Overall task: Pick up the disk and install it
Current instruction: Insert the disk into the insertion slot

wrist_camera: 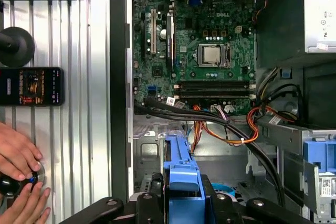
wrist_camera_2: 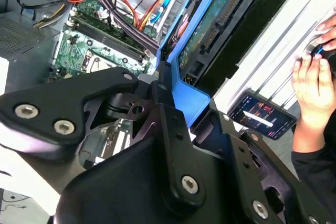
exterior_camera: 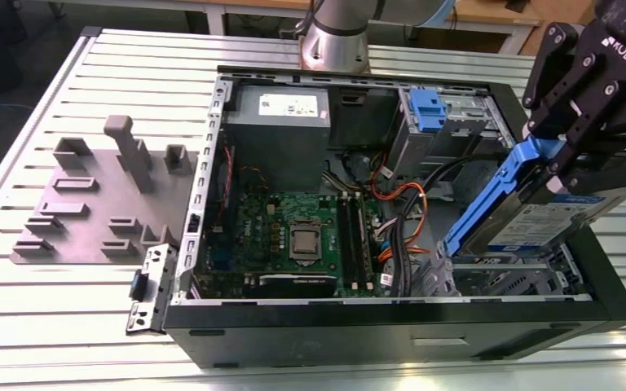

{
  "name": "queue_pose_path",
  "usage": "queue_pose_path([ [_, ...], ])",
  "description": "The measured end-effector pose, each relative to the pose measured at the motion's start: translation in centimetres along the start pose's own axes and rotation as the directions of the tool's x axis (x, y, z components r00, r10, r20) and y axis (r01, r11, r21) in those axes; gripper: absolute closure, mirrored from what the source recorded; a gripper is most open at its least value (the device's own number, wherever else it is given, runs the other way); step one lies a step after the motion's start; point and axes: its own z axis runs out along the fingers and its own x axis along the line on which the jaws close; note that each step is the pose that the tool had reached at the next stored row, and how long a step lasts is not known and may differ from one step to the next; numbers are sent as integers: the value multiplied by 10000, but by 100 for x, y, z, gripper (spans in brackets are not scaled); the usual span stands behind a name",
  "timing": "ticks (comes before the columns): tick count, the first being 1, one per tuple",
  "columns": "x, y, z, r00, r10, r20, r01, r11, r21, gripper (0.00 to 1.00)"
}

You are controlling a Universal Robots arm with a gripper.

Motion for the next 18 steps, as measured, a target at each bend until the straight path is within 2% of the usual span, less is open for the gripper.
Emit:
queue_pose_path([
  [4,-1,-26,14,10000,16,1,-16,10000,0,63],
  [18,-8,-40,93,10000,26,32,-26,10000,-1,63],
])
